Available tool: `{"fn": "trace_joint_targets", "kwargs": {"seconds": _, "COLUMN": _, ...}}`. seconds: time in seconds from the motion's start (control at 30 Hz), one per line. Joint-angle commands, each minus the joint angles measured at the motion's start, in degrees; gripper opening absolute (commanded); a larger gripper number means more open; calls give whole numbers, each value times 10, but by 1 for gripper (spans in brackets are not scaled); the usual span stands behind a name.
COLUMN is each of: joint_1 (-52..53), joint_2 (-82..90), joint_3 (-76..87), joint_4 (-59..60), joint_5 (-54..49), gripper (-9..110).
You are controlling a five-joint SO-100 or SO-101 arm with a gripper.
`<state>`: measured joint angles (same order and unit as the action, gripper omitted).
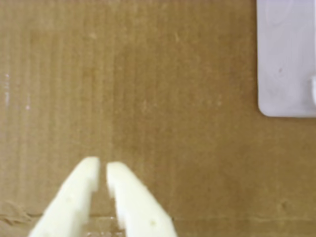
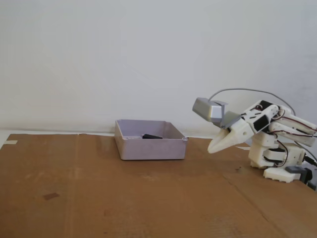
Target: Grasp a block and put it in the box.
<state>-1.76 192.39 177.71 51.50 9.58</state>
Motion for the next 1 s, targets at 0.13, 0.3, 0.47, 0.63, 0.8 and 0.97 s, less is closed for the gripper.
{"fn": "trace_joint_targets", "kwargs": {"seconds": 0.13, "joint_1": 3, "joint_2": 26, "joint_3": 25, "joint_4": 59, "joint_5": 3, "gripper": 0}}
{"fn": "trace_joint_targets", "kwargs": {"seconds": 0.3, "joint_1": -3, "joint_2": 27, "joint_3": 25, "joint_4": 145, "joint_5": 3, "gripper": 0}}
{"fn": "trace_joint_targets", "kwargs": {"seconds": 0.47, "joint_1": -3, "joint_2": 27, "joint_3": 25, "joint_4": 203, "joint_5": 3, "gripper": 0}}
{"fn": "trace_joint_targets", "kwargs": {"seconds": 0.63, "joint_1": -3, "joint_2": 27, "joint_3": 25, "joint_4": 260, "joint_5": 3, "gripper": 0}}
{"fn": "trace_joint_targets", "kwargs": {"seconds": 0.8, "joint_1": -2, "joint_2": 27, "joint_3": 25, "joint_4": 330, "joint_5": 3, "gripper": 0}}
{"fn": "trace_joint_targets", "kwargs": {"seconds": 0.97, "joint_1": -2, "joint_2": 26, "joint_3": 25, "joint_4": 342, "joint_5": -1, "gripper": 0}}
